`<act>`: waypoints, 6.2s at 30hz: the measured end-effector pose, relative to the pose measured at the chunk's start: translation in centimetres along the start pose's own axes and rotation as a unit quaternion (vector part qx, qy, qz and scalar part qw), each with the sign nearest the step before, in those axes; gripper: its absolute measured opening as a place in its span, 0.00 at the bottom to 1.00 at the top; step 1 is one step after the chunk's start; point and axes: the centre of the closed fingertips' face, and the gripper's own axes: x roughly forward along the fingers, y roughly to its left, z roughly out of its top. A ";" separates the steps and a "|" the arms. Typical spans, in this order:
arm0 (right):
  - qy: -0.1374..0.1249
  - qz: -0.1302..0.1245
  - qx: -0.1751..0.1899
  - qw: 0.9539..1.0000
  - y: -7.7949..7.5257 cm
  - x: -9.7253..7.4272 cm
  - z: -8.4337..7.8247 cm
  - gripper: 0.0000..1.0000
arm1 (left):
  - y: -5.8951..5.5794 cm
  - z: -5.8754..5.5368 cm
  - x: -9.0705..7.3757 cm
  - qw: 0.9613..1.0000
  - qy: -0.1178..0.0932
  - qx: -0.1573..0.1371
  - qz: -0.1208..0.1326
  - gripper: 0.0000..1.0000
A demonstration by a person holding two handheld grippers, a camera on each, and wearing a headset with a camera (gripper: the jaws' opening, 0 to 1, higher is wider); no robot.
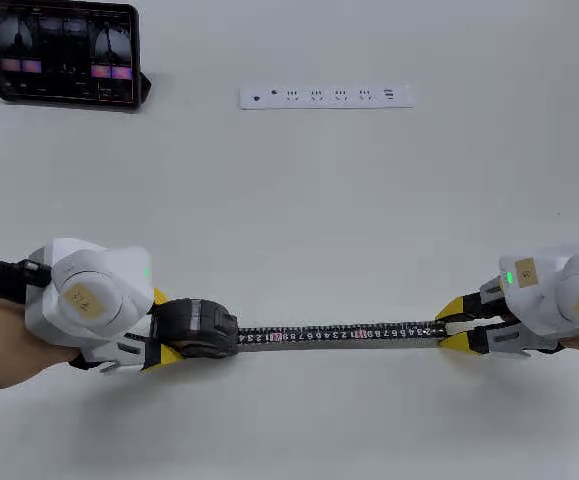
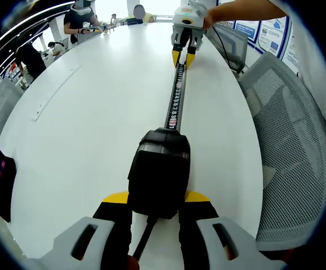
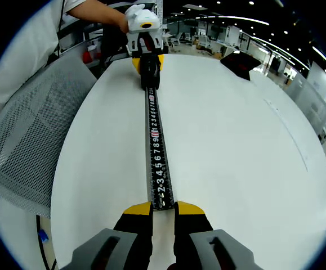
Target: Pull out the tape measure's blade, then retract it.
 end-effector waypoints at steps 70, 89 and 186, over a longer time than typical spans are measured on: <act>-0.043 -0.060 0.124 0.989 0.6 -1.0 2.6 0.43 | 0.1 1.2 -2.0 0.993 -0.062 -0.093 0.041 0.50; -0.061 -0.107 0.167 0.978 1.3 -1.7 3.3 0.71 | -1.1 1.2 -3.5 0.981 -0.104 -0.148 0.077 0.73; -0.144 -0.157 0.235 0.948 6.8 -2.9 5.4 0.99 | -6.0 -3.6 -6.7 0.932 -0.191 -0.279 0.133 0.95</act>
